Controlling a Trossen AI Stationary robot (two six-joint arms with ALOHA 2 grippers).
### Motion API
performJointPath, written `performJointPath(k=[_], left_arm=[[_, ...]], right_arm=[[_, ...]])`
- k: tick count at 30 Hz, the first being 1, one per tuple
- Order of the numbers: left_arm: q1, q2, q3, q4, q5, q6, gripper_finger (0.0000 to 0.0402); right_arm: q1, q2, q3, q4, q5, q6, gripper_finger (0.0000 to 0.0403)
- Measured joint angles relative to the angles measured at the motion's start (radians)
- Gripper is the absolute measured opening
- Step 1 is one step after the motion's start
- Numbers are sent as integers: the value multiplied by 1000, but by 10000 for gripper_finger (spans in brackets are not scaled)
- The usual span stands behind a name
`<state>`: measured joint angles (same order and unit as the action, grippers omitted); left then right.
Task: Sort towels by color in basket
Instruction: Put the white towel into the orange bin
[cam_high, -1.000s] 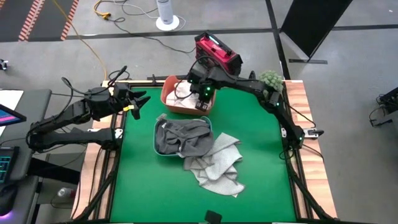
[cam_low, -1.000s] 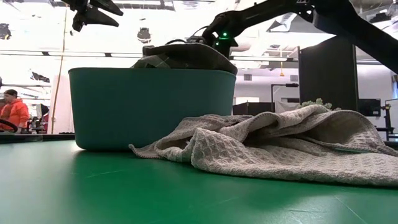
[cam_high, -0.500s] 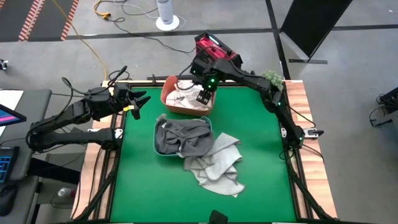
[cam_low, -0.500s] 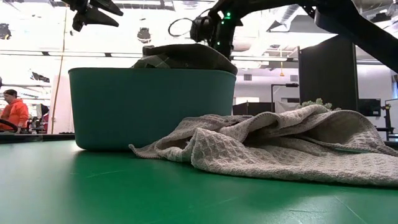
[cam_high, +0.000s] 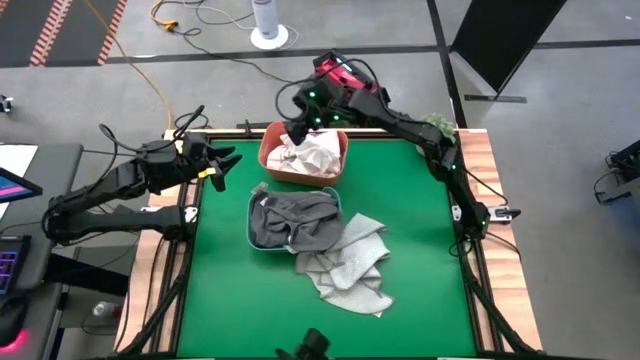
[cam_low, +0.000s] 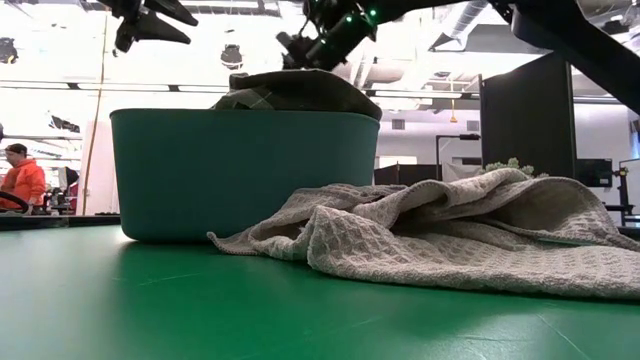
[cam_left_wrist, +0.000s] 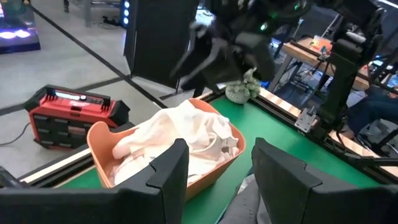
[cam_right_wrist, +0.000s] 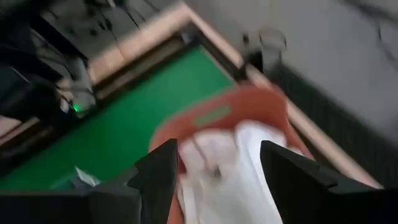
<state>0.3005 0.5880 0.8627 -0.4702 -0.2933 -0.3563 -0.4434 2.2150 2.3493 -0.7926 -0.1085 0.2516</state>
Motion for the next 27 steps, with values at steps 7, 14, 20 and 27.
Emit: performJointPath(k=[7, 14, 20, 27], left_arm=[[0, 0, 0, -26, 0, -13, 167], [0, 0, 0, -36, 0, -15, 167], [0, 0, 0, -37, 0, -15, 167], [0, 0, 0, -37, 0, -8, 167]], right_arm=[[29, 53, -22, 41, 52, -204, 255], [13, 216, -95, -128, 16, -181, 233], [18, 233, -91, -166, -18, -191, 200], [4, 122, -93, -119, -22, -200, 184]])
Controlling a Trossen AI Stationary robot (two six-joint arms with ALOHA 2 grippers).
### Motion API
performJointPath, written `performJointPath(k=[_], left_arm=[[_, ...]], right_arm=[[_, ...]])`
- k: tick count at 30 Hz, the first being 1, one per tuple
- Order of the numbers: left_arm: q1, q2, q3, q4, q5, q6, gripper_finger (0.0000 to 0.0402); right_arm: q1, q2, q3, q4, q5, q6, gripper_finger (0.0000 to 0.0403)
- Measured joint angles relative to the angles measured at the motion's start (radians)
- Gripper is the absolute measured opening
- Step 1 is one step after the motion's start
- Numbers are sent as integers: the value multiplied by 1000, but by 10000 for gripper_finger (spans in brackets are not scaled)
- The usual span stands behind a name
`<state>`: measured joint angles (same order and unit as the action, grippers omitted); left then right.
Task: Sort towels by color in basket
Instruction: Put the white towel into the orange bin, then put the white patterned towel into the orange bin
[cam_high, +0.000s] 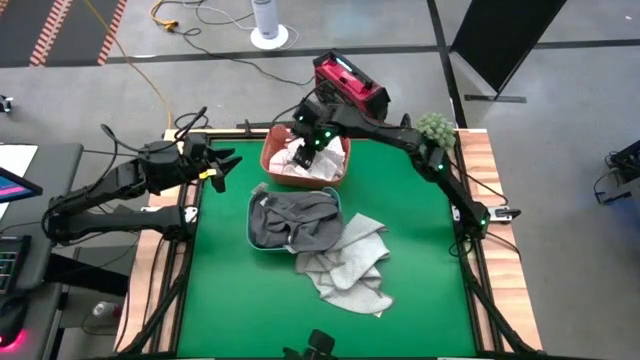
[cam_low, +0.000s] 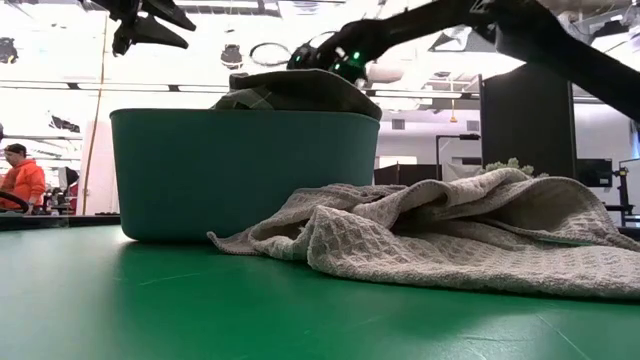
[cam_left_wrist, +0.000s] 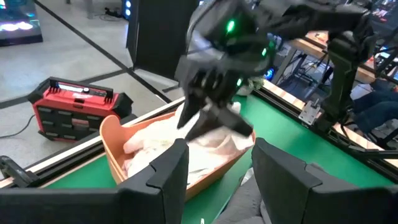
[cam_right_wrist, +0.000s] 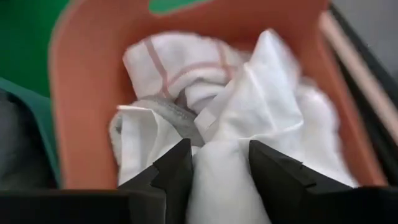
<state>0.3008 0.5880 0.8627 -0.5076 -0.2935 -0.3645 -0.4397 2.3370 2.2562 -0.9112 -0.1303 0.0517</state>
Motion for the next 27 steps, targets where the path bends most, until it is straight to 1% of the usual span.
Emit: performJointPath(k=[10, 13, 16, 18, 22, 25, 27], left_arm=[[0, 0, 0, -5, 0, 22, 167], [0, 0, 0, -6, 0, 31, 167], [0, 0, 0, -24, 0, 31, 167], [0, 0, 0, -41, 2, 31, 167], [0, 0, 0, -84, 52, 56, 167], [0, 0, 0, -114, 79, 78, 167], [0, 0, 0, -131, 89, 92, 167]], right_arm=[[-8, -159, 2, -48, 0, 0, 193], [-2, -203, 2, -114, 1, 8, 198], [23, -259, 2, -231, 1, 4, 203], [59, -292, 2, -327, 1, 3, 207], [177, -324, 2, -473, 1, 4, 210], [289, -324, 2, -525, 51, 42, 211], [364, -320, 1, -558, 112, 102, 211]])
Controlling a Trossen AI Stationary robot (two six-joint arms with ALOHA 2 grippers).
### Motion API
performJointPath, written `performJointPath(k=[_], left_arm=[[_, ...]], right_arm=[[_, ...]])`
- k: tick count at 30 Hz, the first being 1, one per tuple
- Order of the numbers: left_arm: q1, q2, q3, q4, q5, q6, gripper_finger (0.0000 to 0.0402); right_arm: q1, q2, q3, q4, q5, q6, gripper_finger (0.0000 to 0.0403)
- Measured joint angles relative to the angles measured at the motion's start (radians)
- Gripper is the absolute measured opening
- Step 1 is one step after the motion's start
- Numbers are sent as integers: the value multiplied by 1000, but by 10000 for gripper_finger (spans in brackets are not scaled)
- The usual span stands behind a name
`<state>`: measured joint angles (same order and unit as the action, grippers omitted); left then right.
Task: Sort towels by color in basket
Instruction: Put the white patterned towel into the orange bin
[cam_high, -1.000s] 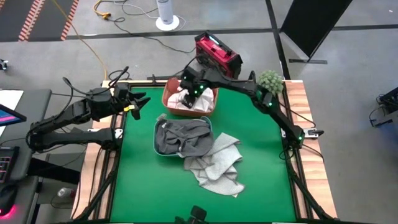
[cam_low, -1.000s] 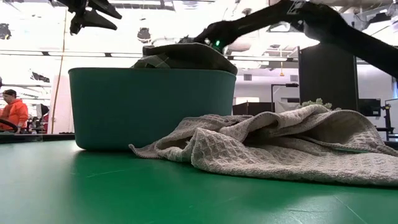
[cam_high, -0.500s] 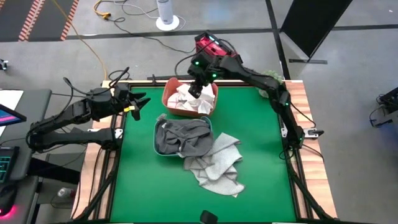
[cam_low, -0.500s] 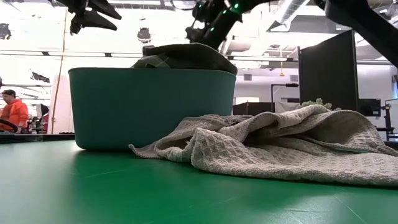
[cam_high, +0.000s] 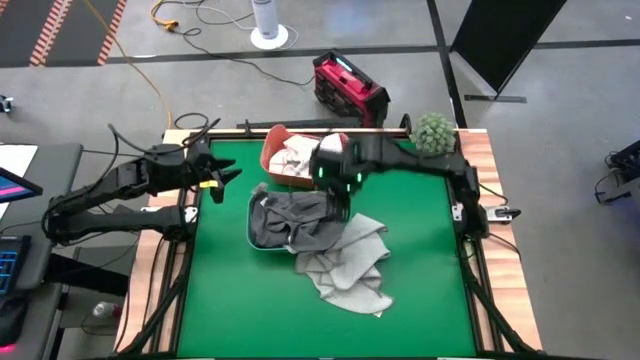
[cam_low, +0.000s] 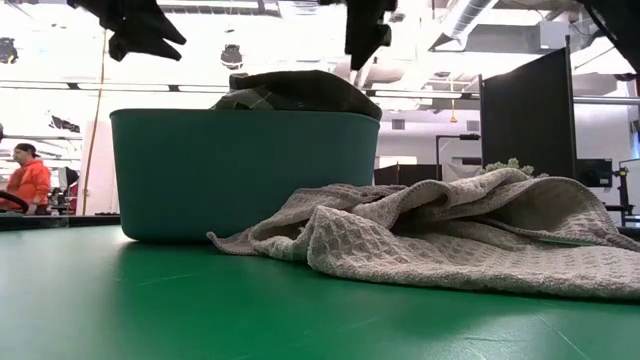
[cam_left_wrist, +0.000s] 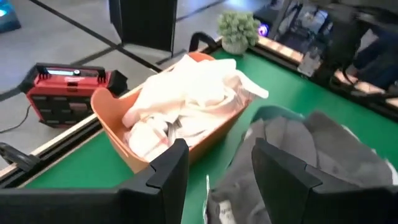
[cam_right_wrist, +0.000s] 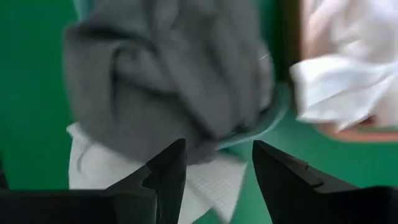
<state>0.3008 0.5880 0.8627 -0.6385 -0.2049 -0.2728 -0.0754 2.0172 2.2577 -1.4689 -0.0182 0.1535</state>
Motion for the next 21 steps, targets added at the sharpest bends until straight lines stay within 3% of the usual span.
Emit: performJointPath(k=[5, 11, 17, 21], left_arm=[[0, 0, 0, -39, 72, -6, 167], [0, 0, 0, -39, 167, -11, 167], [0, -13, 0, -38, 296, -52, 167], [0, -42, 0, -45, 331, -74, 167]], right_arm=[[134, -5, -1, -12, 119, 227, 211], [232, -4, -28, -102, 161, 437, 211], [316, -29, -254, -81, 195, 634, 211], [364, -87, -466, 68, 77, 694, 211]])
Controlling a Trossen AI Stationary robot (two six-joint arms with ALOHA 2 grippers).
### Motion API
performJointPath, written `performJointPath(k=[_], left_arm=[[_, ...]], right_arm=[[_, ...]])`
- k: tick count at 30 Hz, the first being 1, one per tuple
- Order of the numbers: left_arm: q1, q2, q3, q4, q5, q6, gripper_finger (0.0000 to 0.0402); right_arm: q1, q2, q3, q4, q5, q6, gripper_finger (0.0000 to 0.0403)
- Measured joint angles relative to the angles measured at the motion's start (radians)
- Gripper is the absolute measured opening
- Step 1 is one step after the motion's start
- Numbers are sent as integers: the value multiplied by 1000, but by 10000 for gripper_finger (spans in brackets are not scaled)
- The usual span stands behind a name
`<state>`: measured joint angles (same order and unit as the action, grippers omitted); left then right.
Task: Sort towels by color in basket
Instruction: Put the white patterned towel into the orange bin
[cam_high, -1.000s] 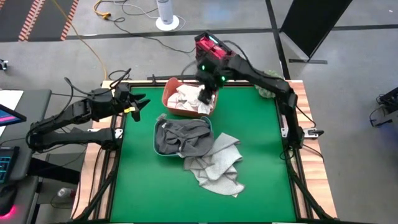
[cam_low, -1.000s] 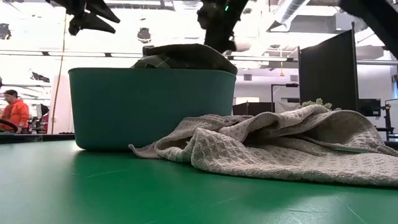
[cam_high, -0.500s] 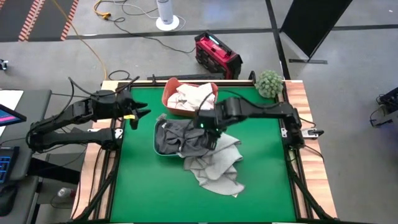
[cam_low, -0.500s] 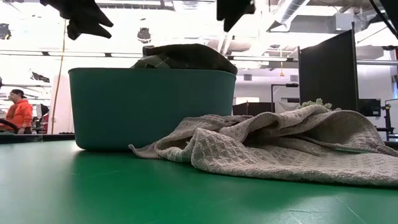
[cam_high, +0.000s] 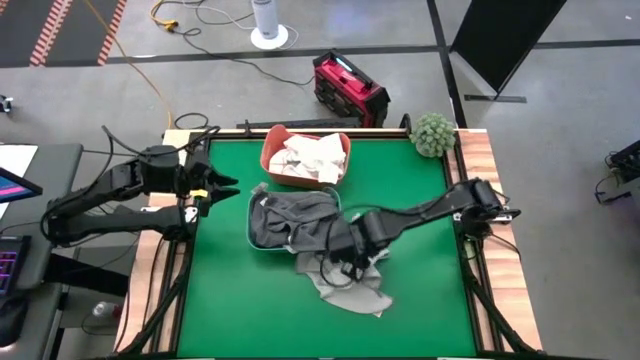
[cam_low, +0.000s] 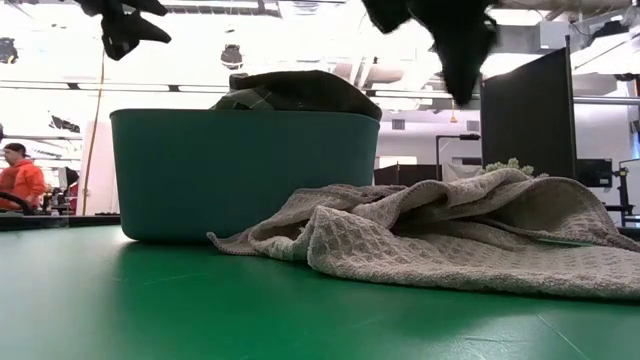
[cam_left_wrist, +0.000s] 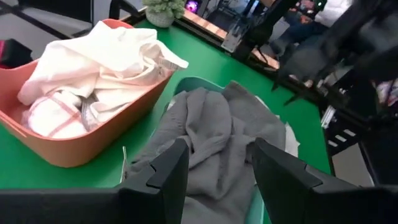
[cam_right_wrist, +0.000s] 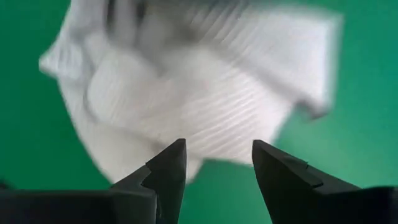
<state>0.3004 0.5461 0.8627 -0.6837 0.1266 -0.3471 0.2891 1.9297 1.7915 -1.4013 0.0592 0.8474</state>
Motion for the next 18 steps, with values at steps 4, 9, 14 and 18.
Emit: performJointPath(k=[4, 9, 14, 18], left_arm=[[0, -32, 0, -9, 0, -6, 167], [0, -58, 0, -10, -3, -6, 167], [0, -55, 0, -11, -10, 0, 167], [0, -48, 0, -11, -12, 2, 167]], right_arm=[[42, -73, -176, 103, -78, 67, 211], [91, -159, -326, 144, -80, 144, 214], [53, -276, -517, 422, -134, 266, 226], [7, -305, -645, 600, -136, 327, 229]])
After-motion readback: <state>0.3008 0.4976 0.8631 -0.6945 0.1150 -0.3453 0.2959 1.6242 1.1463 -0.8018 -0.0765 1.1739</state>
